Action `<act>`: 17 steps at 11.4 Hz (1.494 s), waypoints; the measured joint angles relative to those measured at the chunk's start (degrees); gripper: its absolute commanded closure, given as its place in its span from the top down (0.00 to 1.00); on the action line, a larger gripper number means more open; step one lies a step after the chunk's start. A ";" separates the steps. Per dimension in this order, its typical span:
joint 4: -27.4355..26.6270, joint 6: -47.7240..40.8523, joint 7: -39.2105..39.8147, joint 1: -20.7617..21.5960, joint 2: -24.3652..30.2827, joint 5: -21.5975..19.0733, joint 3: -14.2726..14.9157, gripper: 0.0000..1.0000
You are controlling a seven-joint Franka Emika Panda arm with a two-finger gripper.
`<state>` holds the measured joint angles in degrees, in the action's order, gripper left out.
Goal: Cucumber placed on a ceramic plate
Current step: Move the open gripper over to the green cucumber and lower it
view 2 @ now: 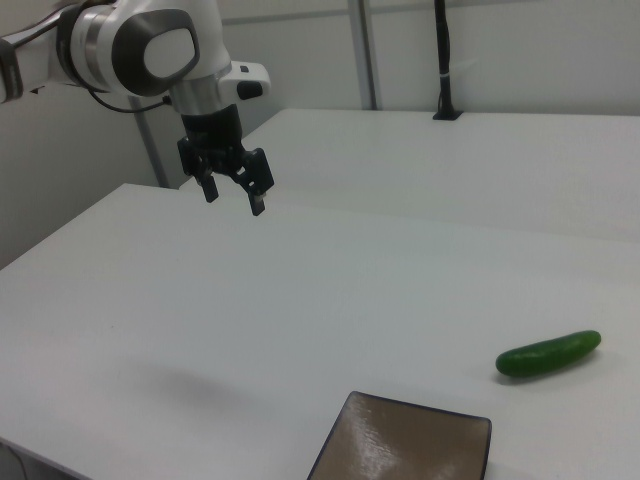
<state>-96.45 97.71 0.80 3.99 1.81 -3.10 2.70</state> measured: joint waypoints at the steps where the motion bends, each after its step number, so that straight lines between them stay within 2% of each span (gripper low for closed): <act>1: -0.01 0.00 0.01 0.04 -0.71 0.00 -0.24 1.00; 10: -0.01 0.10 0.01 -0.01 -0.74 0.14 -0.31 1.00; 13: -0.04 4.98 -0.65 -1.58 -1.16 0.26 -0.05 1.00; 14: -0.03 6.87 -1.16 -2.61 -1.57 0.39 0.93 1.00; 17: -0.12 17.24 -1.27 -4.65 -5.43 0.41 7.51 1.00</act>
<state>-96.57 114.96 -0.47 -0.66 -3.62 -2.69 10.21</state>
